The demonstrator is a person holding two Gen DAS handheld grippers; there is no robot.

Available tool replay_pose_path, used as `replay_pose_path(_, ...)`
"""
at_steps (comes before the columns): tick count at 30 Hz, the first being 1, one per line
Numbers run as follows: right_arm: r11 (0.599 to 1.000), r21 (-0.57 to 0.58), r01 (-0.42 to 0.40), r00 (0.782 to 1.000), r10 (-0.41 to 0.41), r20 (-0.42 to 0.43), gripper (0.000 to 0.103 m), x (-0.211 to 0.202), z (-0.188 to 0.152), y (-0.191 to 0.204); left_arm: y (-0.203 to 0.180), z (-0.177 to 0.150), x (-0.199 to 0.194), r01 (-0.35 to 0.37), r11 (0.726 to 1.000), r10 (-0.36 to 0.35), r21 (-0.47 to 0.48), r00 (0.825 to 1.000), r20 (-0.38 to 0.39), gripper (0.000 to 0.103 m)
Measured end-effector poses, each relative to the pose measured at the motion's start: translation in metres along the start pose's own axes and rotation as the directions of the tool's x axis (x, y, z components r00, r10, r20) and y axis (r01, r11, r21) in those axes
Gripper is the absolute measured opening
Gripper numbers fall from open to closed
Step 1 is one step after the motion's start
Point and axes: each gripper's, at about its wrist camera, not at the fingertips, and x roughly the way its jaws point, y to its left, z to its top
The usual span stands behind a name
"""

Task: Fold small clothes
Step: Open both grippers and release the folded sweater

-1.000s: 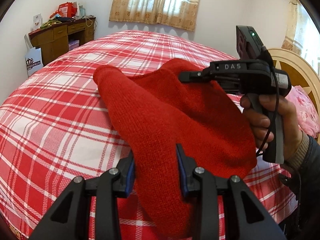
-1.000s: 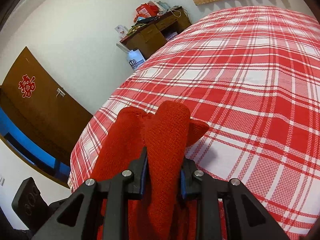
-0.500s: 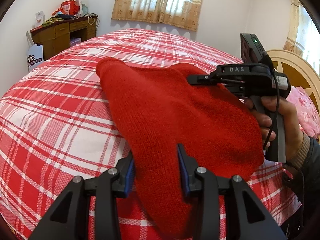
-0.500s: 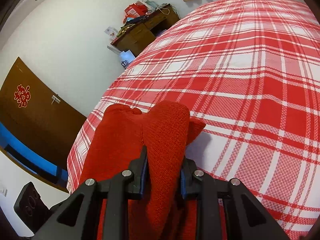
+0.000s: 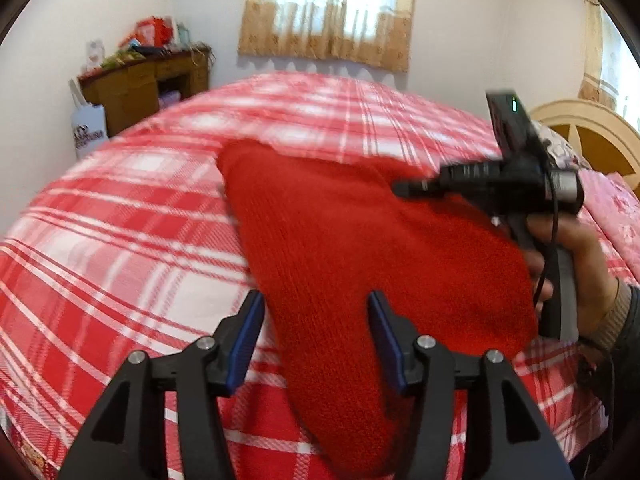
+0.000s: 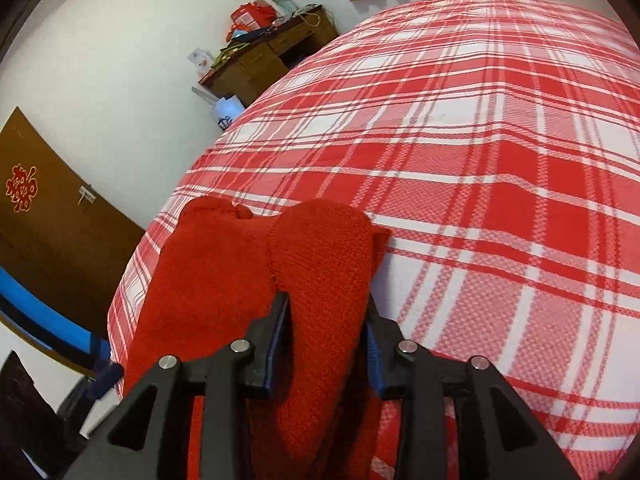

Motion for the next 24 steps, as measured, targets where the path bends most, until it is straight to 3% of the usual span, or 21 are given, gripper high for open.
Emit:
replay_pose_path(3, 0.998, -0.030, 0.051, 0.994, -0.048, 0.093, 0.037, -0.035, -0.006, 0.012, 0.005, 0.009, -0.005, -0.019, 1.000, 0.020, -0.013, 0.999, 0.037, 0.069)
replay_pose_path(6, 0.995, -0.102, 0.021, 0.990, -0.007, 0.138, 0.043, -0.068, -0.021, 0.036, 0.012, 0.014, 0.001, -0.049, 0.999, 0.049, -0.021, 0.998, 0.040, 0.071)
replay_pose_path(9, 0.979, -0.199, -0.043, 0.989, 0.070, 0.127, 0.044, -0.083, -0.046, 0.065, 0.023, 0.012, 0.010, -0.072, 0.996, 0.074, -0.044, 0.997, 0.030, 0.085)
replay_pose_path(11, 0.969, -0.244, -0.047, 0.995, 0.067, 0.077, 0.044, -0.077, -0.061, 0.078, 0.028, 0.010, 0.014, -0.089, 0.995, 0.090, -0.054, 0.996, 0.027, 0.092)
replay_pose_path(14, 0.958, -0.279, 0.068, 0.997, -0.059, 0.043, 0.044, -0.058, -0.080, 0.081, 0.030, 0.006, 0.018, -0.091, 0.994, 0.093, -0.064, 0.995, 0.020, 0.094)
replay_pose_path(18, 0.967, -0.242, 0.075, 0.996, -0.063, 0.059, 0.044, -0.062, -0.091, 0.076, 0.025, 0.002, 0.022, -0.114, 0.993, 0.114, -0.023, 0.993, -0.005, 0.094)
replay_pose_path(24, 0.965, -0.236, 0.113, 0.992, -0.094, 0.088, 0.044, -0.047, -0.085, 0.073, 0.025, -0.006, 0.027, -0.111, 0.993, 0.110, -0.050, 0.994, -0.021, 0.096)
